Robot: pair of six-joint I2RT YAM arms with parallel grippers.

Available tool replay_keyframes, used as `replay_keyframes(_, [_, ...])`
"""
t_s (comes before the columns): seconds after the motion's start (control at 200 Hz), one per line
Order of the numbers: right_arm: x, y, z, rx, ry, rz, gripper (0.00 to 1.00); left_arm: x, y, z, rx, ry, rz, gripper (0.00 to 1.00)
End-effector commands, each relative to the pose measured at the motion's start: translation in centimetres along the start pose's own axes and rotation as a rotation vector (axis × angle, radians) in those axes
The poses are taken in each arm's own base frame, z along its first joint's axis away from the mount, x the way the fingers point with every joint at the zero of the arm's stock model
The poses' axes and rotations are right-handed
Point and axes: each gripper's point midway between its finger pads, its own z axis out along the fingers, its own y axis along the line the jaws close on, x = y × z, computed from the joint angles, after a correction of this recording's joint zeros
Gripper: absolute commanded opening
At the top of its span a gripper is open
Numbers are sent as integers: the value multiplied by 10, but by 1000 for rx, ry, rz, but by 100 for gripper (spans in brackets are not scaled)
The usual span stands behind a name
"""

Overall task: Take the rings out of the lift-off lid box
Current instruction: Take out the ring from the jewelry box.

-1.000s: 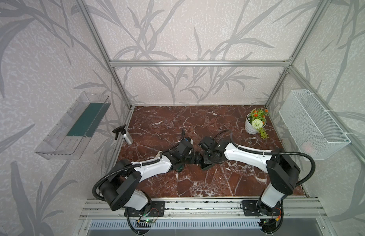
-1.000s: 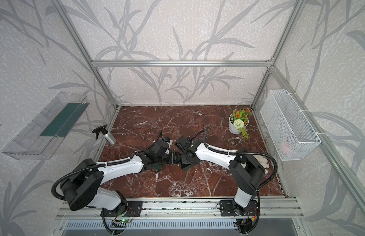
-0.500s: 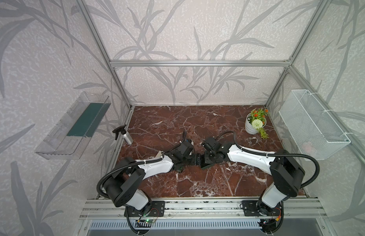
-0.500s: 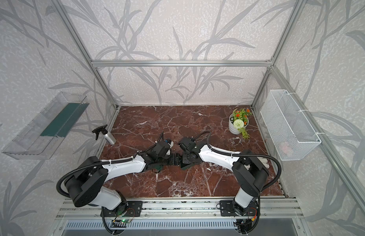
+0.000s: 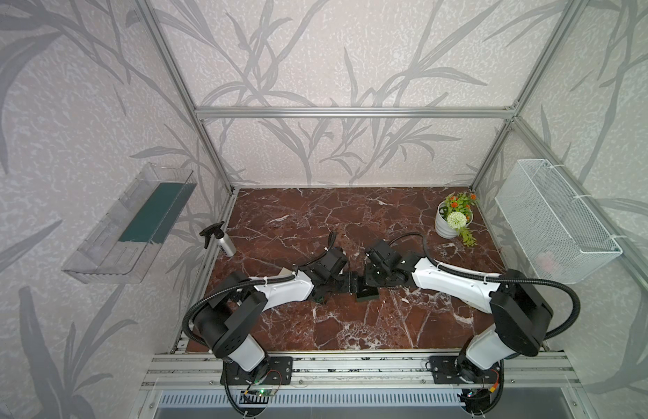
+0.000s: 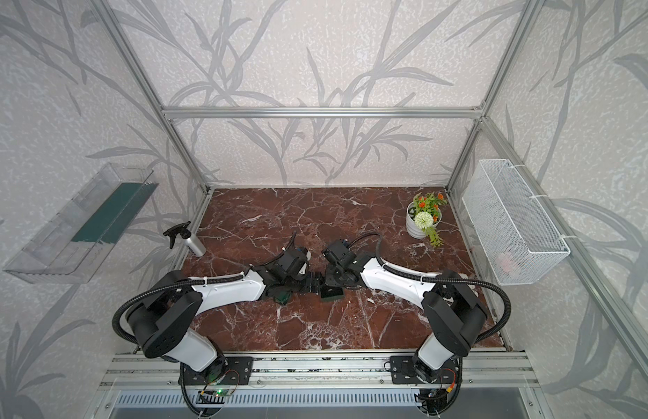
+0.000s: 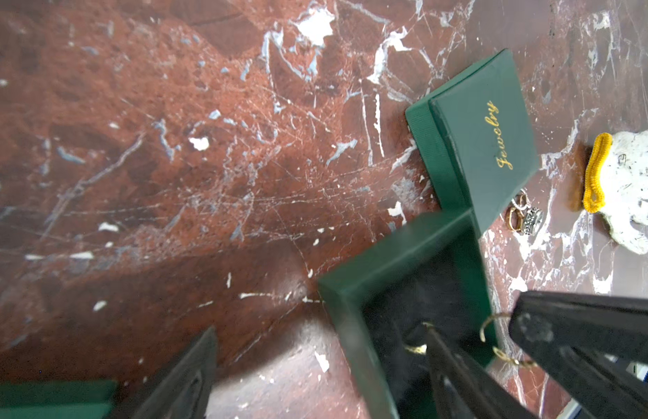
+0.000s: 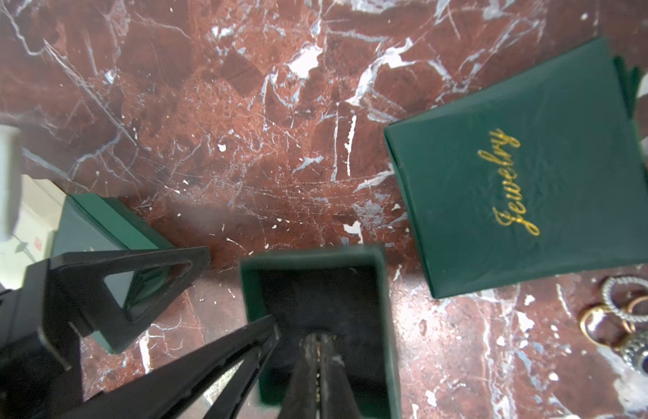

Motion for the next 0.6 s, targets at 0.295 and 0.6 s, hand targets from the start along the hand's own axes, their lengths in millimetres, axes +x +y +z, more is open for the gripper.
replay_keyframes(0.295, [-12, -13, -16, -7, -39, 51, 0, 3, 2, -1, -27, 23, -6, 88])
replay_keyframes(0.6, [-7, -113, -35, 216, -49, 204, 0, -12, -10, -19, -6, -27, 38, 88])
